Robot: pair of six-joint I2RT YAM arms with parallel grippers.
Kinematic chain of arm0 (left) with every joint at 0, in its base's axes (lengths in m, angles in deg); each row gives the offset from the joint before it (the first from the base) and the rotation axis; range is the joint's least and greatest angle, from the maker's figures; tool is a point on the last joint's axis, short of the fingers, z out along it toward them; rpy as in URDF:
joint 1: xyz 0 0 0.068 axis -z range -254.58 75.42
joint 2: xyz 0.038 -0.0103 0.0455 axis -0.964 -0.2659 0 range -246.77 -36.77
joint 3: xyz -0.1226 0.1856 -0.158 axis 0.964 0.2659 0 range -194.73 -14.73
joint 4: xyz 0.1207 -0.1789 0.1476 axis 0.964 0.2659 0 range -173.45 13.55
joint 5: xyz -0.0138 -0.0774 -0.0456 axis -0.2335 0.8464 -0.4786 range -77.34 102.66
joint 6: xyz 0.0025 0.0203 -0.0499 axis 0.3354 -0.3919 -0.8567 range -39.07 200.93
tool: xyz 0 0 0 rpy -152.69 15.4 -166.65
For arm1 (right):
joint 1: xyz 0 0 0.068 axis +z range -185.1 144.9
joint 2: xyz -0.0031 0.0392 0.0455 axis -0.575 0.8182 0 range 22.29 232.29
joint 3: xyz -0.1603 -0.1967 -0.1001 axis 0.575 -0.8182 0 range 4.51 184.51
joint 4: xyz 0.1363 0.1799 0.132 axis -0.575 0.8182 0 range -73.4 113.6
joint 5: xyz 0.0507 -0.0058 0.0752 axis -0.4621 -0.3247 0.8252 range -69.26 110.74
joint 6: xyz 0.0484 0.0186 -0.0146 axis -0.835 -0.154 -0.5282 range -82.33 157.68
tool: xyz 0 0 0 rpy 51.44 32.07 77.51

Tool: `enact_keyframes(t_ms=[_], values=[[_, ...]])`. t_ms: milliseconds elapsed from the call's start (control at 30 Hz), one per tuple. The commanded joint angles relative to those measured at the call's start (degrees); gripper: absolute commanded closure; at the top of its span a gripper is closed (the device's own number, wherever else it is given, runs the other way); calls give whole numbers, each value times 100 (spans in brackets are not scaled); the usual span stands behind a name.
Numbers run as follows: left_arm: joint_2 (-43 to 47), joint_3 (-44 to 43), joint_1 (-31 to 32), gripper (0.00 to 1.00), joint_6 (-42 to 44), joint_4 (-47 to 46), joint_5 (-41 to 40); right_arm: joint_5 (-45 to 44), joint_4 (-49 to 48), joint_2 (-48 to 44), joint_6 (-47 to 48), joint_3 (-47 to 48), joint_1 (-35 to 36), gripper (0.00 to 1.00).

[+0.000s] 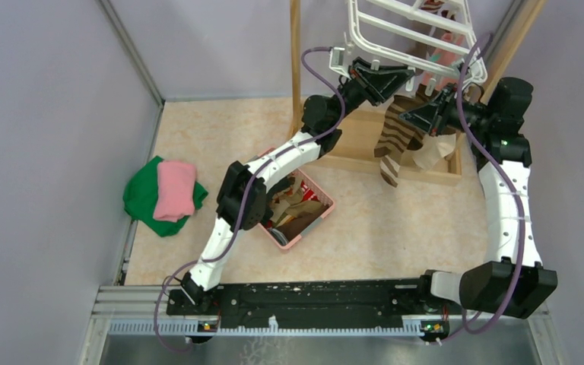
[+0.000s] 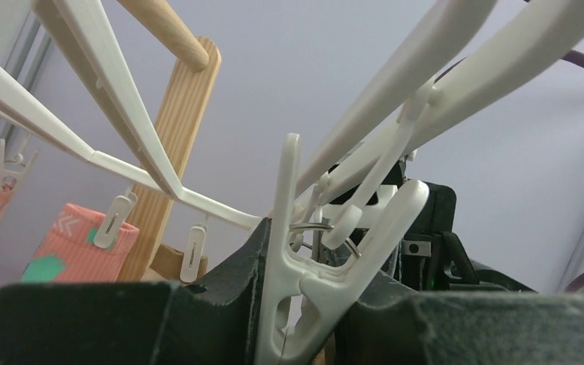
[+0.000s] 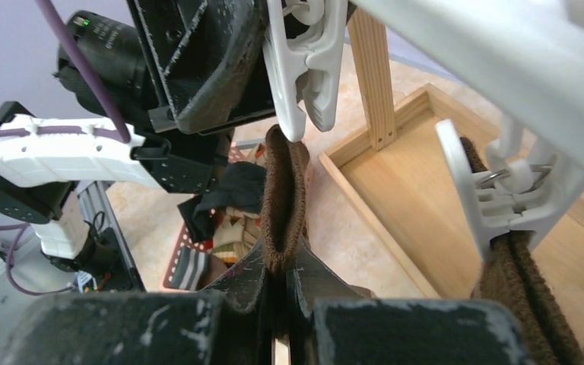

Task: Clip the socks to the hanger
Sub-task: Clamp the sock onto the hanger.

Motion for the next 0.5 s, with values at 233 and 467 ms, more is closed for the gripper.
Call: enact_keyframes(t_ms=[233,467], values=[[390,91,-90,96,-368,-430,14,125,-1407,-150,-1222,-163,-29,100],[350,67,-101,96,-436,-488,68,23,-1558,-87,-1475,-169,-32,100]])
